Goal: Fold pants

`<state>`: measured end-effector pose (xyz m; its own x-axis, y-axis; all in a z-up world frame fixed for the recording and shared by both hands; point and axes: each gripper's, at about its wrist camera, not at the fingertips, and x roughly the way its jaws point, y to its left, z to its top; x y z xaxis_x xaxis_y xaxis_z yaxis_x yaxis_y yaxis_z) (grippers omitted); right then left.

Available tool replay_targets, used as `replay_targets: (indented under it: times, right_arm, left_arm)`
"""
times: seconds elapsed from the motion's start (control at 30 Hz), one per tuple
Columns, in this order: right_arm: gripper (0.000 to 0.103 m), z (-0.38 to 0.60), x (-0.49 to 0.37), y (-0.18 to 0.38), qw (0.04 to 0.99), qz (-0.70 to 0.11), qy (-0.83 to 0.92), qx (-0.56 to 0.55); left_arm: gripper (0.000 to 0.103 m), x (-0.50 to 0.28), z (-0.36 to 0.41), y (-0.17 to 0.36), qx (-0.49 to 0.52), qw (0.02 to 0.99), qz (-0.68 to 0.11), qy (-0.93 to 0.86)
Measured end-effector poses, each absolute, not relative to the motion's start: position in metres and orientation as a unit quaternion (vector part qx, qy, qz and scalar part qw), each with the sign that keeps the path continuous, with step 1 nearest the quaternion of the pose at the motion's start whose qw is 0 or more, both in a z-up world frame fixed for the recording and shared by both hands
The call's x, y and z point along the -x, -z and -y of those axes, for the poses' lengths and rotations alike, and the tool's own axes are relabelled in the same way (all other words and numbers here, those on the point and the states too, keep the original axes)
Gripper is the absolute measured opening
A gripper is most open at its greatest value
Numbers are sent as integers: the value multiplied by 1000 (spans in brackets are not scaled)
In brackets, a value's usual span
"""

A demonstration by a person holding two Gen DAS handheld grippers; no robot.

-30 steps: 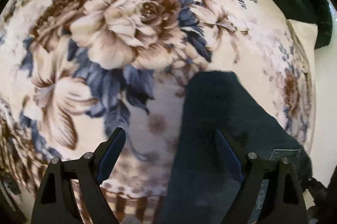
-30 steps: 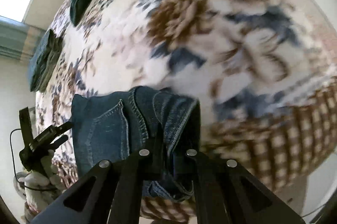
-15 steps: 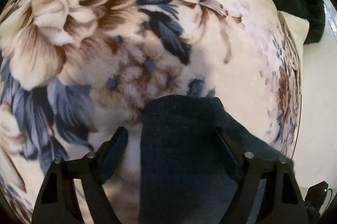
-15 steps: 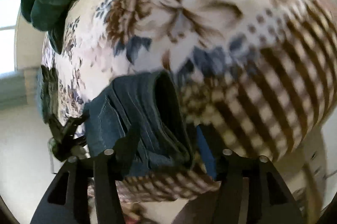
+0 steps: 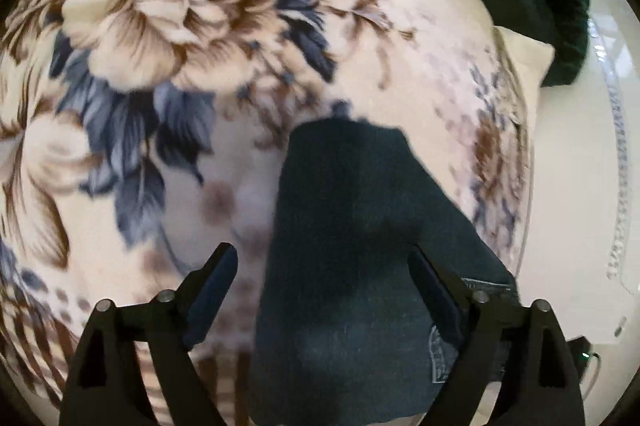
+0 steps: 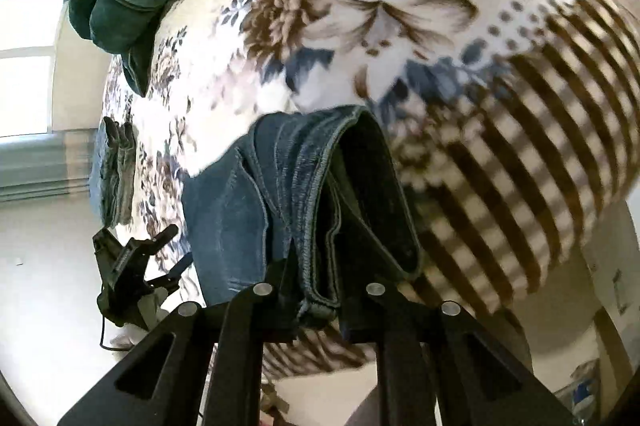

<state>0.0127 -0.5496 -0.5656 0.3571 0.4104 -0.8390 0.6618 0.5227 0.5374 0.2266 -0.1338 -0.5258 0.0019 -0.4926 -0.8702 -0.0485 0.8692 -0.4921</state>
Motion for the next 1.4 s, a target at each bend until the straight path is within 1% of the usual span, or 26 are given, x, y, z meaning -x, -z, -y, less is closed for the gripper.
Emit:
replay_targets:
  times: [0.03, 0.07, 0.1, 0.13, 0.17, 0.2, 0.27, 0.3, 0.33, 0.43, 0.57, 0.67, 0.73, 0.8, 0.83, 0.87, 0.9, 0.97, 1.0, 1.07, 1.1, 1.13, 1.23, 1.3, 1.37, 1.4]
  right_arm:
    - [22, 551, -8, 573, 662, -574, 95, -472]
    - [30, 554, -3, 588, 650, -594, 98, -464]
    - [42, 562, 3, 608, 627, -616, 111, -464]
    - [42, 570, 11, 621, 605, -625, 123, -478]
    - [42, 576, 23, 630, 589, -613, 127, -511]
    - [46, 581, 36, 631, 584, -584, 118, -551]
    - [53, 578, 49, 625, 600, -562, 103, -560]
    - [60, 571, 53, 622, 610, -552, 88, -562]
    - [63, 565, 55, 623, 611, -546, 73, -568]
    - [63, 542, 46, 641, 602, -521, 20, -604]
    - [66, 519, 13, 673, 606, -517, -1, -604]
    - [62, 517, 5, 687, 608, -491, 24, -624]
    - [45, 515, 7, 682, 619, -476, 35, -623]
    - [39, 514, 6, 667, 639, -479, 41, -601]
    - [23, 512, 3, 658, 652, -479, 41, -586]
    - [19, 513, -2, 647, 672, -472, 39, -569]
    - [16, 515, -12, 629, 699, -465, 34, -543]
    - [15, 521, -27, 605, 733, -454, 30, -506]
    - [17, 524, -34, 602, 729, -467, 29, -499]
    - [23, 528, -38, 619, 689, -509, 27, -516]
    - [31, 529, -33, 627, 670, -520, 29, -529]
    - [36, 528, -28, 634, 655, -527, 32, -541]
    - [42, 527, 3, 646, 627, -517, 47, -581]
    - [59, 518, 16, 654, 618, -514, 52, -593]
    - [63, 515, 22, 665, 612, -508, 54, -604]
    - [69, 512, 20, 675, 611, -503, 51, -610]
  left_arm:
    - [98, -222, 135, 527, 199, 677, -689, 166]
    - [100, -217, 136, 530, 200, 675, -690, 168]
    - [100, -215, 138, 533, 198, 674, -692, 168]
    - [100, -210, 140, 539, 194, 668, -700, 164]
    - [100, -207, 141, 544, 194, 662, -705, 165]
    - [100, -204, 144, 549, 196, 657, -708, 168]
    - [100, -197, 147, 559, 199, 648, -715, 173]
    - [100, -193, 149, 564, 199, 643, -719, 176]
    - [100, -191, 149, 567, 199, 641, -720, 178]
    - [100, -183, 152, 570, 199, 638, -720, 186]
    - [100, -181, 150, 576, 204, 637, -719, 188]
    - [100, -177, 144, 577, 218, 634, -718, 188]
    - [99, -173, 141, 576, 223, 635, -715, 190]
    - [100, -170, 138, 575, 226, 635, -714, 191]
    - [100, -167, 136, 575, 230, 634, -713, 192]
    - [100, -165, 134, 575, 234, 633, -712, 192]
    - [100, -164, 132, 576, 238, 632, -712, 193]
    - [100, -161, 130, 577, 249, 630, -709, 195]
    - [100, -160, 130, 577, 252, 631, -708, 194]
    - [99, -160, 126, 579, 256, 630, -708, 192]
    - [99, -160, 127, 579, 256, 629, -708, 191]
    - [99, -160, 126, 579, 256, 629, -709, 190]
    - [99, -160, 124, 578, 254, 628, -710, 194]
    - [100, -158, 122, 578, 252, 627, -710, 197]
    - [100, -159, 122, 579, 253, 627, -710, 199]
    - [100, -159, 121, 579, 254, 626, -710, 199]
